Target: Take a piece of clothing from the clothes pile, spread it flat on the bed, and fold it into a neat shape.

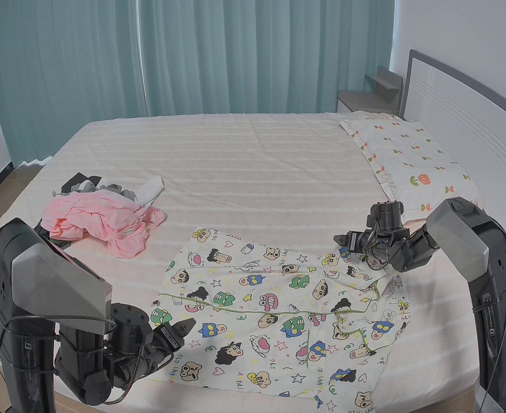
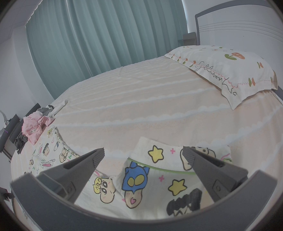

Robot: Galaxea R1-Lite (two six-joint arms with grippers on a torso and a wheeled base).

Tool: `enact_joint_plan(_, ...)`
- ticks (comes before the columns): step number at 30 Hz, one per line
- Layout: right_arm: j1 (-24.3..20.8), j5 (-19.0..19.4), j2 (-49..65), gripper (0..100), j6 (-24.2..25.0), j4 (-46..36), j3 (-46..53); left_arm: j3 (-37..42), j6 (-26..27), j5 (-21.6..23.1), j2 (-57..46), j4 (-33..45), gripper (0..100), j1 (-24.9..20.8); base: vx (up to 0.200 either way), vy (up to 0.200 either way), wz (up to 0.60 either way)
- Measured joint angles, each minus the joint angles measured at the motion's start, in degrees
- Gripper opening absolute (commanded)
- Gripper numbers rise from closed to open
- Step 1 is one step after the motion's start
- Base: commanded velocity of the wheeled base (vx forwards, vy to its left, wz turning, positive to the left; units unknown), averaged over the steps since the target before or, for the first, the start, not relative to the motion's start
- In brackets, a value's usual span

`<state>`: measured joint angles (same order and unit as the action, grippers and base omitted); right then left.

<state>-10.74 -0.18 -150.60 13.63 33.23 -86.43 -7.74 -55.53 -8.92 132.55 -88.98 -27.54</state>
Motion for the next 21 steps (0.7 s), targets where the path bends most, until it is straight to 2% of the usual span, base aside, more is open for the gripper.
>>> enact_joint_plan(7,-0.9,-2.3,-2.5,100,-0.4,-0.2,-3.0,0.1,0.0,0.0,0.2,0.0,100,0.3,0.000,0.000,0.00)
enact_joint_plan(8,-1.3,-2.7,-3.1,0,-0.9,-0.2,-3.6,0.1,0.0,0.0,0.2,0.0,100,0.4,0.000,0.000,0.00)
enact_joint_plan(15,-2.0,-5.3,-5.0,0,-2.5,-0.1,-4.9,0.1,0.0,0.0,0.4,0.0,100,0.5,0.000,0.000,0.00)
enact_joint_plan(21,-2.2,-5.6,-5.6,0,-2.4,0.9,-5.1,0.1,0.0,0.0,0.4,0.0,100,0.6,0.000,0.000,0.00)
